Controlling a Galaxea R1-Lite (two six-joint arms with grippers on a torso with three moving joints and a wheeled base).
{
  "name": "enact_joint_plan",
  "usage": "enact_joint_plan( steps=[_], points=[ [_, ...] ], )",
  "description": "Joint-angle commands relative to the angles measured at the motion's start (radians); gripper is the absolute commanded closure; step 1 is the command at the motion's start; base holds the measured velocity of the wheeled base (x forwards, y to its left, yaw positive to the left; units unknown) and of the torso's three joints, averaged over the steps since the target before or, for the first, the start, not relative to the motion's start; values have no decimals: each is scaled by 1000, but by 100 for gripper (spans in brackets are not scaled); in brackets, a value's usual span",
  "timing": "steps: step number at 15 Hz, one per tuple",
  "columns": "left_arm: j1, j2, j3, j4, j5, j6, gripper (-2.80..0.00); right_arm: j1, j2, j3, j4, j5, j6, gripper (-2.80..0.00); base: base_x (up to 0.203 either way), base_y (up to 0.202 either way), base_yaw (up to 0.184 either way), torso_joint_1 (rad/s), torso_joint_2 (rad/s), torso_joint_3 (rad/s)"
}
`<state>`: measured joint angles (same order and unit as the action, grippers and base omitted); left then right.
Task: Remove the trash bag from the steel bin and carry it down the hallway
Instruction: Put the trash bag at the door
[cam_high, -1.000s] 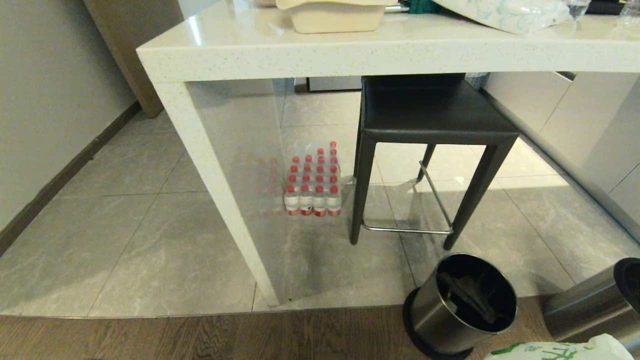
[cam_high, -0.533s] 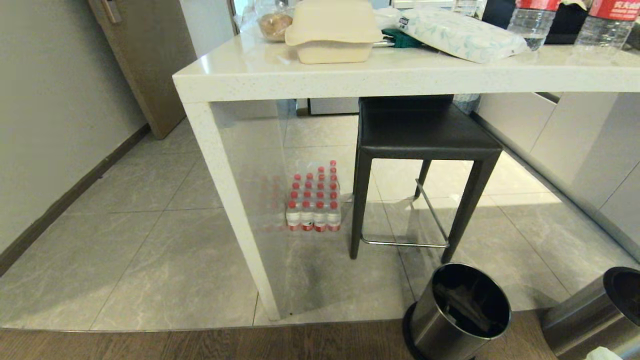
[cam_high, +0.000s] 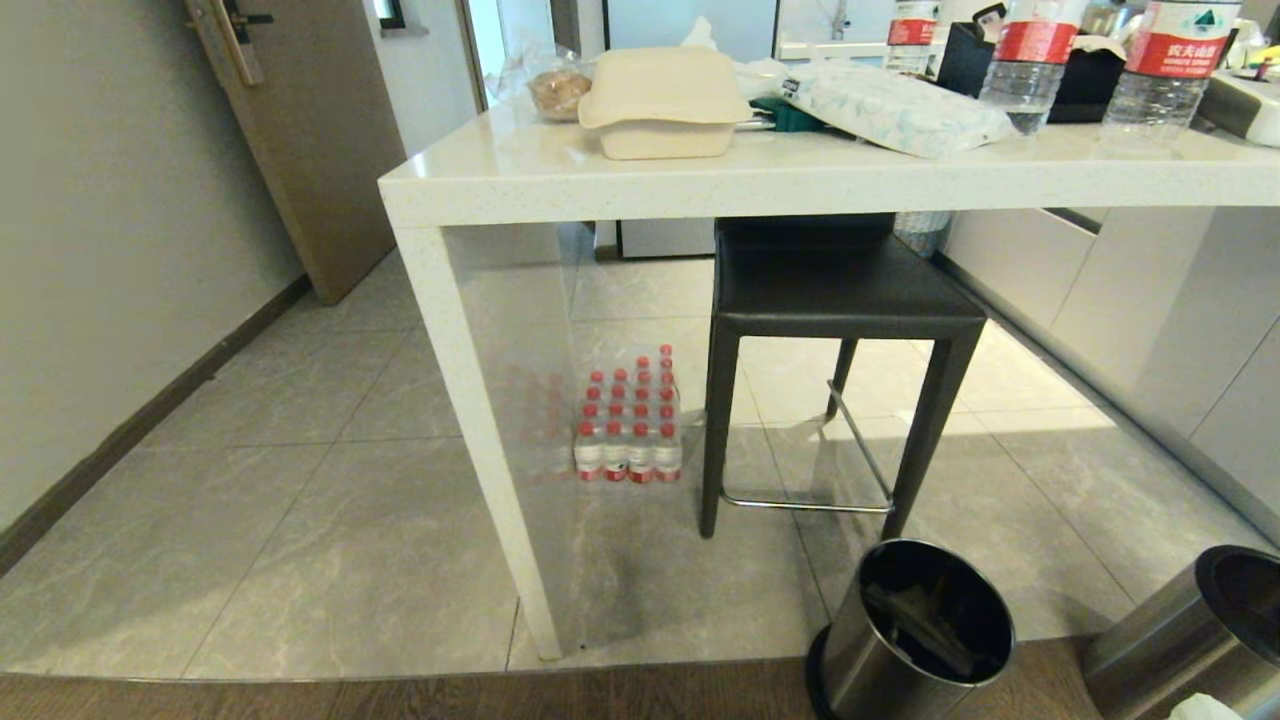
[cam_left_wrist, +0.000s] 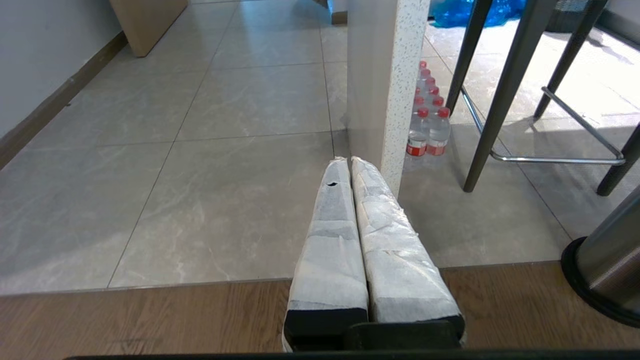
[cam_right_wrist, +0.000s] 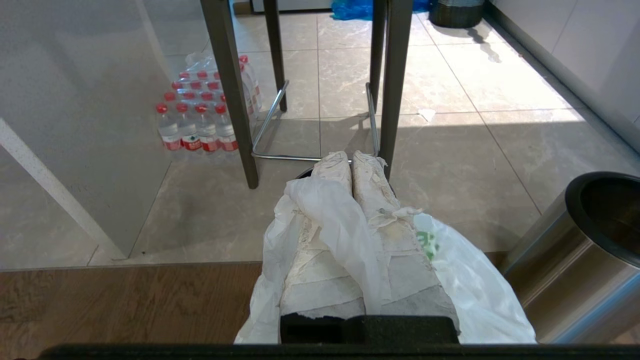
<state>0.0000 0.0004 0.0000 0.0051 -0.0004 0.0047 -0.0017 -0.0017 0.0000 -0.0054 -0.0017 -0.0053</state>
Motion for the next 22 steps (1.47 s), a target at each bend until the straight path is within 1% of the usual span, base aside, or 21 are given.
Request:
enact_joint_plan(
  steps=[1,3,5,22],
  points=[
    [0,0,0,1,0,-1,0,0,0,0,-1,0,0,0,0,0,0,0,0,0],
    [0,0,0,-2,0,-8,0,0,0,0,-1,0,0,0,0,0,0,0,0,0],
    [0,0,0,-2,0,-8,0,1,0,0,-1,0,1,0,2,106,-6,5,3,3],
    [0,0,0,-2,1,-9,0,0,0,0,-1,2,-4,0,0,188,10,1,3,3]
  ],
)
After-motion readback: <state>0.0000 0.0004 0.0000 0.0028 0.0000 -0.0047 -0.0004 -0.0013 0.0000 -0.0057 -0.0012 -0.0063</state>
